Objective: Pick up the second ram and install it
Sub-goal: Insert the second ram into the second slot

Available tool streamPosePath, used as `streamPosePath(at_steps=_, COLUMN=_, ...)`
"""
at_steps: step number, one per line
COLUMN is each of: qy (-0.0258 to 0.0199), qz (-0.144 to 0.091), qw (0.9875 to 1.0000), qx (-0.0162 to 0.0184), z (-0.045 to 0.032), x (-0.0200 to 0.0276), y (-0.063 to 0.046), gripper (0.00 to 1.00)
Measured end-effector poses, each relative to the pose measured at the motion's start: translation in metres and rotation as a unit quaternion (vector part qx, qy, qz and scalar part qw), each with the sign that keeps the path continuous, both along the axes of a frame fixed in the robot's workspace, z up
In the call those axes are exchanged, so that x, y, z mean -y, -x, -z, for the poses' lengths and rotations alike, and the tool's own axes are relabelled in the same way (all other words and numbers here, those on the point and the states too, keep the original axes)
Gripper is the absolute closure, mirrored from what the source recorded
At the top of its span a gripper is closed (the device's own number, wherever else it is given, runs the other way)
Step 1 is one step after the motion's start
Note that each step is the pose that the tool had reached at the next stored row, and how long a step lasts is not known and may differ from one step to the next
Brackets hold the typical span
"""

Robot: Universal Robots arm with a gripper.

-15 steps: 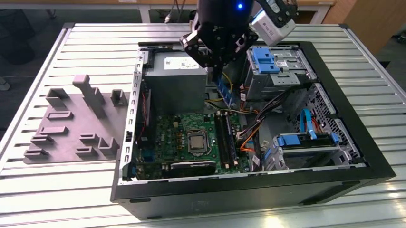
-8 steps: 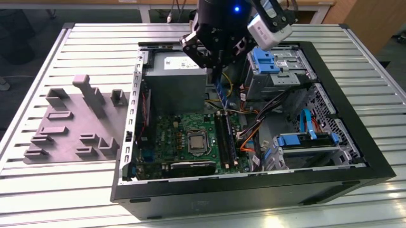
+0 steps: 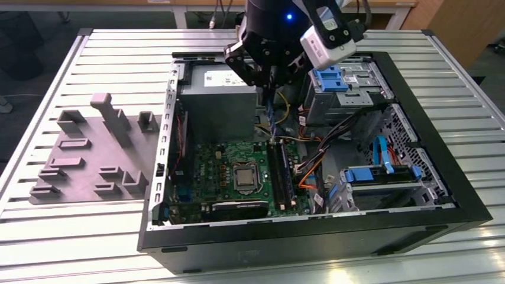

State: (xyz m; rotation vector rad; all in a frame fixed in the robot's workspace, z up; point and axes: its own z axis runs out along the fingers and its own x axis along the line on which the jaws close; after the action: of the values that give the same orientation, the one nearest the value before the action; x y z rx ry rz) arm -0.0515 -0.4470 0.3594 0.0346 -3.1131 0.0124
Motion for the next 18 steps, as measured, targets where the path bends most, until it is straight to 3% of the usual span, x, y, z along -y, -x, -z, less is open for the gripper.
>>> streamPosePath(at_steps=9, qy=0.0023, qz=0.028, qw=0.9996, qx=0.0, z=0.003, x=0.0, y=-0.006, gripper=0.86)
streamPosePath(at_steps=18, qy=0.0024, qz=0.033, qw=0.9994, qx=0.0001, z=0.0055, x=0.0, y=-0.0084, gripper=0.86)
